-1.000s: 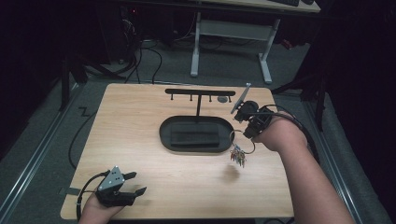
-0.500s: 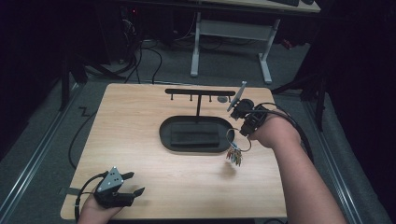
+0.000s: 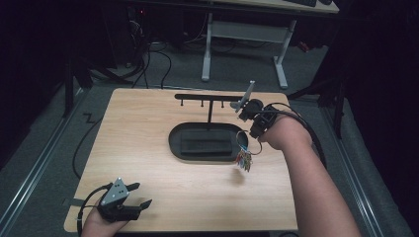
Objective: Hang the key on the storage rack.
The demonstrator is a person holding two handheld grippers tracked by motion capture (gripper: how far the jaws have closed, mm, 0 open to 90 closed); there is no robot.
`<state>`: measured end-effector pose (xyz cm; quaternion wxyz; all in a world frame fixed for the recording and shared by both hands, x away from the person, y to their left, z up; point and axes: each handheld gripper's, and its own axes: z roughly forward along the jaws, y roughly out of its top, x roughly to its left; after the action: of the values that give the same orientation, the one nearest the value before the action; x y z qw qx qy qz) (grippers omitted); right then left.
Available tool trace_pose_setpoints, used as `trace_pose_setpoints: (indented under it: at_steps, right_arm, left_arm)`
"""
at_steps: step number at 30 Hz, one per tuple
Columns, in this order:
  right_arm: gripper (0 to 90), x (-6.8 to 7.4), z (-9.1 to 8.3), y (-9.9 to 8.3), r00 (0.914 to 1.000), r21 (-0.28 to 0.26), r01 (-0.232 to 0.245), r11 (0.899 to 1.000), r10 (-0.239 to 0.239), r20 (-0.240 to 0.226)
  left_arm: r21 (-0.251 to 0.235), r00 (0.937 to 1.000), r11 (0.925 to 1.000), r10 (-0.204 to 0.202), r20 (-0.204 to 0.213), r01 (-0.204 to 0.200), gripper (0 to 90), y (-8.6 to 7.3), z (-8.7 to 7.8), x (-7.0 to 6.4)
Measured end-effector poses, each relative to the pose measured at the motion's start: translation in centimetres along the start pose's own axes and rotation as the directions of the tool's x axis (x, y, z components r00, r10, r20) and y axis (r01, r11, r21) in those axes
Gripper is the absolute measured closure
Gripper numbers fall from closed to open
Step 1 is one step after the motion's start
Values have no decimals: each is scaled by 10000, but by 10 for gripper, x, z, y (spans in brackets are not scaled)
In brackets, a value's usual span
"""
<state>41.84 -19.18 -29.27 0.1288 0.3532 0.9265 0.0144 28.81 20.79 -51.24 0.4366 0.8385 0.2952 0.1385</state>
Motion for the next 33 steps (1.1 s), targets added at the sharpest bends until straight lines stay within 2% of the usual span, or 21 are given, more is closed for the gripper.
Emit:
trace_pose_setpoints:
  at_steps: [14, 16, 24, 26, 29, 33]
  right_arm:
    - [879, -12, -2, 14, 9999, -257, -78, 9996, 80, 75]
    - [879, -14, -1, 16, 9998, -270, -205, 9994, 208, 83]
    - [879, -24, 10, 28, 9998, -84, -173, 9998, 172, -81]
    - [879, -27, 11, 32, 9998, -107, -199, 9997, 198, -84]
    - [879, -31, 11, 39, 9995, -421, -311, 9986, 308, -63]
    - [879, -34, 13, 47, 9998, -447, -209, 9988, 210, 1]
  left_arm:
    - [-32, 10000, 10000, 31, -38, -32, 269, -1, 0, 0]
    - [-14, 10000, 10000, 56, 8, -56, 270, -1, 0, 0]
    - [18, 9998, 9998, 198, 66, -198, 273, 0, 3, 0]
    - [54, 9998, 9999, 160, 75, -160, 274, -1, 3, 1]
    - [27, 9998, 9998, 206, 3, -206, 276, 0, 3, 1]
    - [-13, 9999, 9999, 121, -33, -121, 279, -1, 2, 2]
